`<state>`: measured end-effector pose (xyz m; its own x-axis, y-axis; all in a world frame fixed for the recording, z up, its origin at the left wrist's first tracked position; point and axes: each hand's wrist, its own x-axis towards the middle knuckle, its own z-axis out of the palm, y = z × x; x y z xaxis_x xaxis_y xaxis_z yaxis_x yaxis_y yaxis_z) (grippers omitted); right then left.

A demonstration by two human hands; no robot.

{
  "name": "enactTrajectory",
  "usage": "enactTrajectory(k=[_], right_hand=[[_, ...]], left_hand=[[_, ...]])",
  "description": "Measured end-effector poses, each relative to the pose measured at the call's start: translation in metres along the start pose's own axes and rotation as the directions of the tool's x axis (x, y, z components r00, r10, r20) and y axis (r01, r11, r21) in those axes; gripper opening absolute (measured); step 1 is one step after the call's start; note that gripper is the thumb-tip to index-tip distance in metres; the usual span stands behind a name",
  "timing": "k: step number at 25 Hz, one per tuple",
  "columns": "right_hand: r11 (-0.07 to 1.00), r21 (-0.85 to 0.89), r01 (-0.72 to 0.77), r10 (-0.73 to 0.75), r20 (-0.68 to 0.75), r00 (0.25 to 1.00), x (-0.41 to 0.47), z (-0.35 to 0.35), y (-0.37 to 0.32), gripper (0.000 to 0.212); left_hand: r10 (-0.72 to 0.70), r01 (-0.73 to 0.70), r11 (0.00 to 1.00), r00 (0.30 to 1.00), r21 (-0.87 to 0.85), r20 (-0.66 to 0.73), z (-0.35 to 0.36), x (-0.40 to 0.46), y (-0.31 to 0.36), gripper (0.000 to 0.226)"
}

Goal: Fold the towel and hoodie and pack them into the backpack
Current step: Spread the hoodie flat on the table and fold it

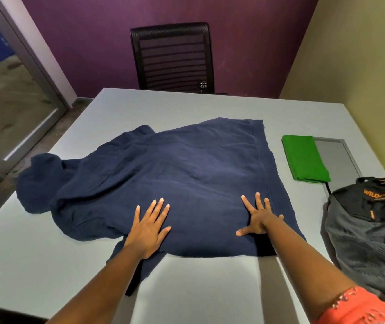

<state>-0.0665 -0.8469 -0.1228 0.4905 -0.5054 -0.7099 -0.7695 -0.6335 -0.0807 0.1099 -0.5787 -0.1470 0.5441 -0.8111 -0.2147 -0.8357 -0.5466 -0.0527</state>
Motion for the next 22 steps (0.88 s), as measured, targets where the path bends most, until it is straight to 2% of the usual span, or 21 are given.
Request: enactTrajectory(k=[1,3,5,6,8,10,12,13,14,15,16,18,19,20,22], right_hand=[[1.000,-0.003,-0.008,0.008,-0.013,1.000,-0.002,-0.001,-0.003,0.117],[1.000,-0.016,0.015,-0.017,-0.098,0.995,-0.008,-0.004,-0.014,0.110],[0.980,0.012,0.198,-0.189,-0.256,0.948,-0.014,-0.003,-0.032,0.095],[0.941,0.026,0.338,-0.313,-0.316,0.896,-0.017,-0.001,-0.042,0.085],[0.844,-0.029,0.536,-0.519,-0.300,0.801,-0.026,0.006,-0.064,0.067],[0.779,-0.195,0.597,-0.626,-0.177,0.759,-0.031,0.019,-0.079,0.062],[0.717,-0.387,0.580,-0.647,-0.061,0.760,-0.032,0.027,-0.086,0.057],[0.694,-0.444,0.567,-0.646,-0.036,0.762,-0.032,0.030,-0.087,0.051],[0.685,-0.463,0.562,-0.646,-0.030,0.763,-0.032,0.031,-0.088,0.043],[0.684,-0.466,0.561,-0.648,-0.034,0.761,-0.032,0.031,-0.089,0.033],[0.686,-0.462,0.562,-0.651,-0.044,0.758,-0.032,0.030,-0.090,0.025],[0.729,-0.407,0.550,-0.626,-0.070,0.777,-0.030,0.028,-0.091,0.024],[0.762,-0.364,0.535,-0.599,-0.083,0.796,-0.030,0.026,-0.090,0.024],[0.789,-0.344,0.510,-0.567,-0.087,0.819,-0.031,0.022,-0.088,0.022],[0.826,-0.357,0.436,-0.494,-0.086,0.865,-0.031,0.014,-0.080,0.031]], left_hand=[[0.013,-0.014,0.999,1.000,-0.041,-0.026,0.003,-0.003,-0.006,0.088],[-0.094,0.079,0.975,0.994,-0.208,-0.060,0.002,-0.012,-0.016,0.091],[-0.310,0.231,0.892,0.938,-0.389,-0.155,0.000,-0.019,-0.027,0.074],[-0.437,0.304,0.819,0.880,-0.486,-0.187,-0.002,-0.023,-0.032,0.065],[-0.700,0.407,0.577,0.693,-0.708,-0.172,-0.006,-0.029,-0.039,0.058],[-0.898,0.481,0.239,0.441,-0.844,-0.003,-0.014,-0.032,-0.040,0.058],[-0.938,0.518,-0.132,0.212,-0.845,0.276,-0.017,-0.033,-0.042,0.059],[-0.904,0.483,-0.287,0.149,-0.828,0.400,-0.011,-0.032,-0.048,0.062],[-0.856,0.418,-0.416,0.120,-0.808,0.503,-0.003,-0.030,-0.054,0.066],[-0.801,0.330,-0.522,0.128,-0.787,0.585,0.002,-0.029,-0.059,0.071],[-0.746,0.229,-0.601,0.183,-0.766,0.640,0.007,-0.028,-0.063,0.075],[-0.667,0.137,-0.666,0.332,-0.733,0.668,0.006,-0.028,-0.067,0.061],[-0.646,0.134,-0.679,0.359,-0.722,0.674,0.005,-0.028,-0.070,0.050],[-0.643,0.132,-0.683,0.356,-0.718,0.678,0.005,-0.026,-0.076,0.044],[-0.685,0.023,-0.678,0.341,-0.734,0.643,0.005,-0.022,-0.090,0.044]])
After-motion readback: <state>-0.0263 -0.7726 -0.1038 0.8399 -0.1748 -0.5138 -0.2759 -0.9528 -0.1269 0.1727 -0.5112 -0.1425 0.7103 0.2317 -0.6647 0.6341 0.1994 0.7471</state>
